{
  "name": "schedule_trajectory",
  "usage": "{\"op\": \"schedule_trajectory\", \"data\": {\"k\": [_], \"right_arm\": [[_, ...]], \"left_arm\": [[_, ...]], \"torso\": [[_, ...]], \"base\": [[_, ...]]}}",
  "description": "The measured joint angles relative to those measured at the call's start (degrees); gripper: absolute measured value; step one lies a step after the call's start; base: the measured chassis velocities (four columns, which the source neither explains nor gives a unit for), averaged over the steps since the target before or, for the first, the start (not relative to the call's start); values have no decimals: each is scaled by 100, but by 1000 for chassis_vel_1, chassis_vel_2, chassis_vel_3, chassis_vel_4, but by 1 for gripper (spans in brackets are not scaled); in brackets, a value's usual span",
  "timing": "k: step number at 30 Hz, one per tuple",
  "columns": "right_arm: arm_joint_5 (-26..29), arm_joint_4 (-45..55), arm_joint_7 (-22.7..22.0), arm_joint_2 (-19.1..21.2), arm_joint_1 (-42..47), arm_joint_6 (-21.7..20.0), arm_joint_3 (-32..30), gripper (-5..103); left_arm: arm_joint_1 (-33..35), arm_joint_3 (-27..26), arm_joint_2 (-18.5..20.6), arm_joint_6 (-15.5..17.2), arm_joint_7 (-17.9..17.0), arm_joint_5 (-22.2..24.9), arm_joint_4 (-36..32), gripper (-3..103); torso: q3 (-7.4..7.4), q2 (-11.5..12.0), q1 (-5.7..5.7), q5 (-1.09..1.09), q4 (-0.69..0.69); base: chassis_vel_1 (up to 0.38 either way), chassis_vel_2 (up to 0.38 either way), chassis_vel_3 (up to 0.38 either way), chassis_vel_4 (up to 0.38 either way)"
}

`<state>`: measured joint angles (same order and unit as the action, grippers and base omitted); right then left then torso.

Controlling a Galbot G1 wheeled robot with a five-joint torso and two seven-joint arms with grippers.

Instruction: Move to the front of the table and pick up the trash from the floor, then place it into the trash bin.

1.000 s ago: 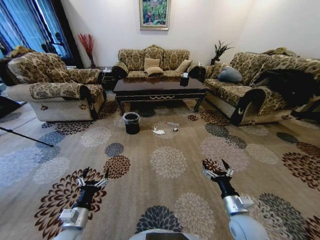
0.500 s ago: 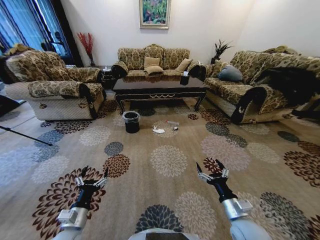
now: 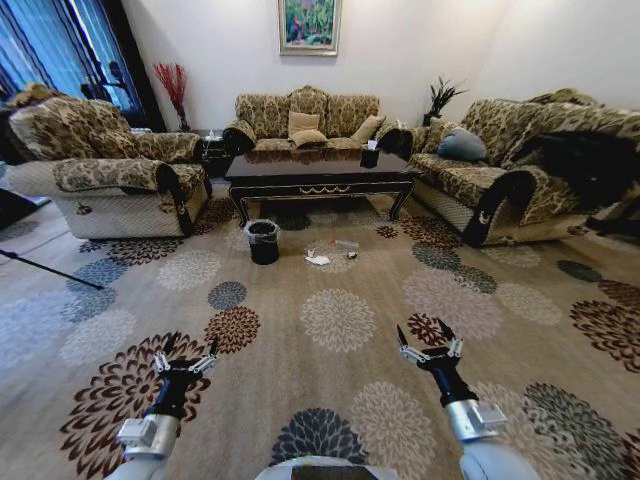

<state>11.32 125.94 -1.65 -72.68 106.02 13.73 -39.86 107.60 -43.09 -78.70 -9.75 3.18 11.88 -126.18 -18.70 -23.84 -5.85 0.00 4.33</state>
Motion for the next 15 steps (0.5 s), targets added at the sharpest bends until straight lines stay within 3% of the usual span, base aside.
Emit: {"op": "schedule_trajectory", "data": {"k": [6,15], "right_arm": [[65,-114,143,-16,-6,351,-59,100],[28,-184,325,-93,39,486,-39,100]], "left_arm": [[-2,-15,-3,0,1,-2,-34,100],[2,-45,-3,18,1,-1,-140,100]], "torso": [[90,145,55,0,0],[208,330,124,0,0]], "base": [[0,0,0,0],[0,0,0,0]]}}
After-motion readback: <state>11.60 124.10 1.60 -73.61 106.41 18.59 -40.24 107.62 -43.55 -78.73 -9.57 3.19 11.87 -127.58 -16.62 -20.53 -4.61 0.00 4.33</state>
